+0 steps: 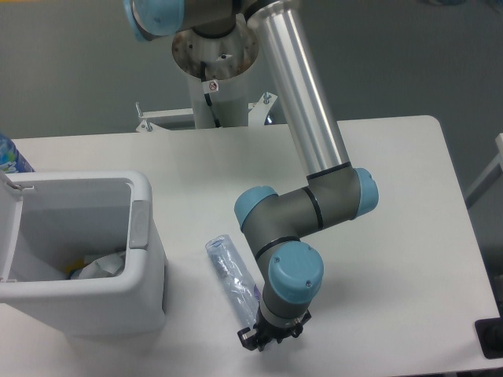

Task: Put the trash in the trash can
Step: 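Lower the gripper onto the bottle cap end and close, then lift the bottle by its cap end off the table, then carry the bottle over the bin and lower it inside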

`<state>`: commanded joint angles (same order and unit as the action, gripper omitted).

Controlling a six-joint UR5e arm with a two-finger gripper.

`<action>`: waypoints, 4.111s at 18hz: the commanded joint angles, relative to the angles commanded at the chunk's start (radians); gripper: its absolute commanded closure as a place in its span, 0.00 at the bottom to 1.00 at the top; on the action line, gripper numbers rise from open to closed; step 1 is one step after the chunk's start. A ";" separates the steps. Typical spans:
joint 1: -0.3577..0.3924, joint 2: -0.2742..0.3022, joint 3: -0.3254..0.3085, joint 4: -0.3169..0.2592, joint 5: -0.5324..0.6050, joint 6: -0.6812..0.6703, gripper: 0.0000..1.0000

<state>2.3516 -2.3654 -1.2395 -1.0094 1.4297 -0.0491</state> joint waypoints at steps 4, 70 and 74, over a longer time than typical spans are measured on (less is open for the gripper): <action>0.000 0.002 -0.002 0.000 0.000 0.000 0.60; -0.334 0.502 0.000 0.327 -0.015 -0.028 0.59; -0.339 0.488 -0.008 0.327 -0.015 -0.023 0.59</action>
<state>2.0126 -1.8776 -1.2471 -0.6826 1.4143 -0.0721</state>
